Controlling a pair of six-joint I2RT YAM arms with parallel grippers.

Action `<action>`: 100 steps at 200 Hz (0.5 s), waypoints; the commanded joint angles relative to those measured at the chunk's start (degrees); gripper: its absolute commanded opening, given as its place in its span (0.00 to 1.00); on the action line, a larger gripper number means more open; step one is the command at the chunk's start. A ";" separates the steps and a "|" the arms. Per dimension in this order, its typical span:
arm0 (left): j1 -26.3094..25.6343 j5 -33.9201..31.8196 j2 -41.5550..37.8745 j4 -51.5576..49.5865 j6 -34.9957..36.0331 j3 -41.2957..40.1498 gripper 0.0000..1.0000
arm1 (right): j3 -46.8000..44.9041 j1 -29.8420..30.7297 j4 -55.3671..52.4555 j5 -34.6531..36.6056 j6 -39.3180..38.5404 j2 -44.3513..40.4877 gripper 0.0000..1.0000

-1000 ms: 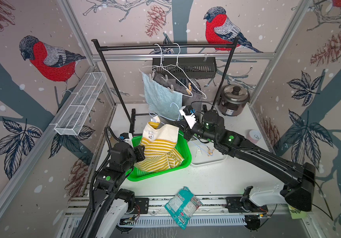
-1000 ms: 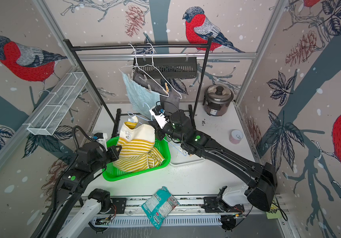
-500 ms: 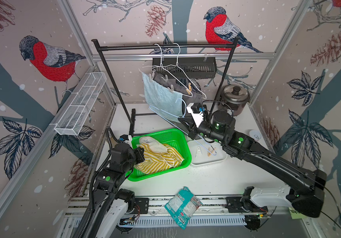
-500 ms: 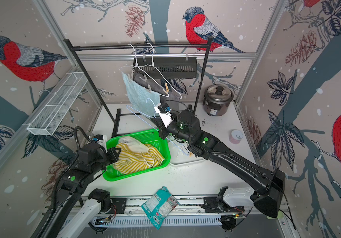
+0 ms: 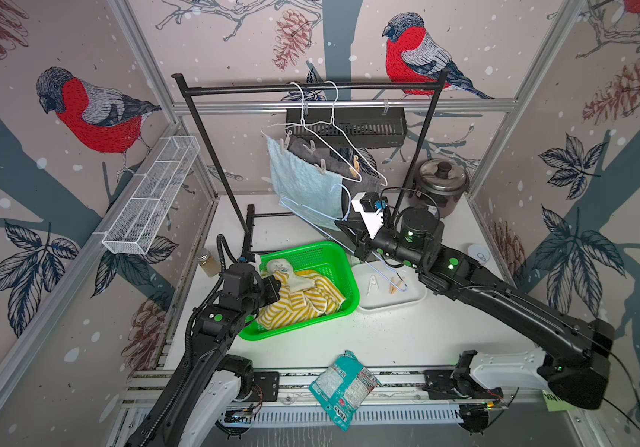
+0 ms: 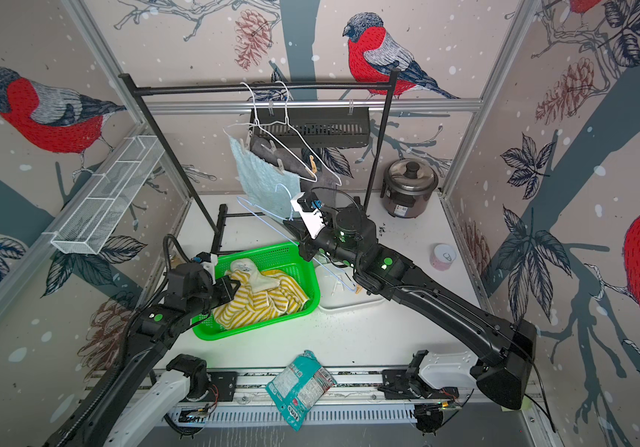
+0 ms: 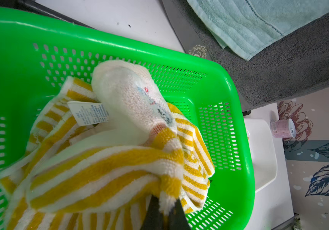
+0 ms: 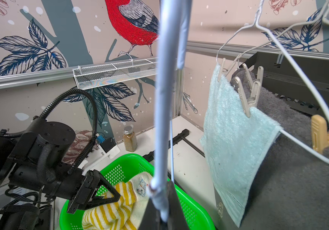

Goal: Remove the clothespins securing towels to the hanger
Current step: Remove the towel from the hanger.

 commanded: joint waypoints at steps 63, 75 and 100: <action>0.03 2.94 5.53 14.38 -3.49 -7.19 0.00 | 0.00 -0.33 2.16 -1.13 0.35 0.05 0.00; 0.04 2.94 6.49 15.38 -3.62 -8.03 0.00 | -0.08 -0.33 2.31 -1.32 0.49 0.20 0.00; 0.07 2.46 8.56 15.92 -3.98 -8.98 0.03 | -0.31 -0.33 2.51 -1.53 0.66 0.24 0.00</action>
